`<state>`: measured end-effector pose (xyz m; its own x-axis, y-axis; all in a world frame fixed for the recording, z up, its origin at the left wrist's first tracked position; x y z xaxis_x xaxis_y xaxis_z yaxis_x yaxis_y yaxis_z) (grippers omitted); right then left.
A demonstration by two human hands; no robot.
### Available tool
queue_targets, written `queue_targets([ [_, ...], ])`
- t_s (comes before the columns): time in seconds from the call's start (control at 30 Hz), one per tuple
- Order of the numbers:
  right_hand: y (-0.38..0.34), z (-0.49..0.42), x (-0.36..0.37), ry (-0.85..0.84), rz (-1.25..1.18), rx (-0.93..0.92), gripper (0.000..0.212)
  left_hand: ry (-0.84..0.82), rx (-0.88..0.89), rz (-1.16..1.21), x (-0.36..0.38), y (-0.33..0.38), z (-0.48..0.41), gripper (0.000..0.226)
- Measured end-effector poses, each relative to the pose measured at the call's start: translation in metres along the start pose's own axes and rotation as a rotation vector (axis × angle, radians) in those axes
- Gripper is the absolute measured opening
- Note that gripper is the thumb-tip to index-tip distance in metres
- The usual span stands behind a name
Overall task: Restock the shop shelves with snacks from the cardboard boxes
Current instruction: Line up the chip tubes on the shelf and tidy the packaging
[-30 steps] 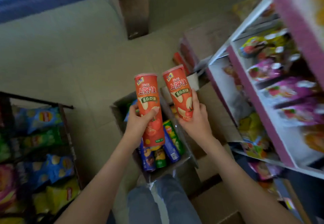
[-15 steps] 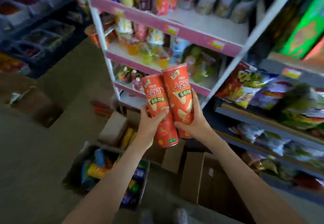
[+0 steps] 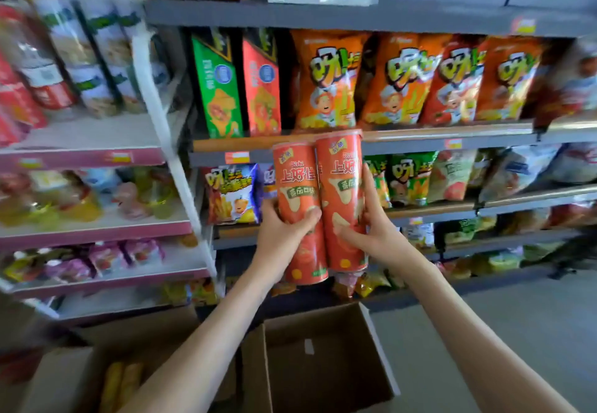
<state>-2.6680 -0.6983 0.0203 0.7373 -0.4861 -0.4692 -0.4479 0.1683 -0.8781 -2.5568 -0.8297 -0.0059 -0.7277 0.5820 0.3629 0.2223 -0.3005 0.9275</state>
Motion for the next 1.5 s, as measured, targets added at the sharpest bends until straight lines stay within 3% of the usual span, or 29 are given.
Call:
queue_targets([
  [0.27, 0.043, 0.020, -0.219, 0.236, 0.061, -0.042, 0.097, -0.195, 0.097, -0.066, 0.236, -0.005, -0.024, 0.043],
  [0.57, 0.058, 0.032, -0.384, 0.448, 0.082, -0.096, 0.102, -0.421, 0.277, -0.135, 0.423, 0.008, -0.056, 0.047],
  [0.9, 0.117, 0.075, -0.576, 0.664, 0.145, -0.137, 0.103, -0.604, 0.287, -0.167, 0.634, -0.022, -0.057, 0.053],
  [1.2, 0.192, 0.100, -0.765, 0.670, 0.198, -0.164, 0.099, -0.518, 0.295, -0.136, 0.807, -0.031, -0.082, 0.052],
  [1.5, 0.228, 0.005, -0.888, 0.649, 0.299, -0.315, 0.102, -0.278, 0.501, -0.048, 0.890, 0.022, -0.149, 0.056],
])
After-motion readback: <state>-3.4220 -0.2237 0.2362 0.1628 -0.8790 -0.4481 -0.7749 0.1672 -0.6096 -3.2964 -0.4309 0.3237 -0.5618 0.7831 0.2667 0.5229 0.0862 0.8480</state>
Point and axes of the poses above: each hand's wrist, its own z-axis away from the middle knuckle, its own x-axis out of the palm, y = z × x, the point moved 2 cm from there along -z, towards the middle knuckle, and after that the axes turned 13 degrees about z, right-handed, at the moved point
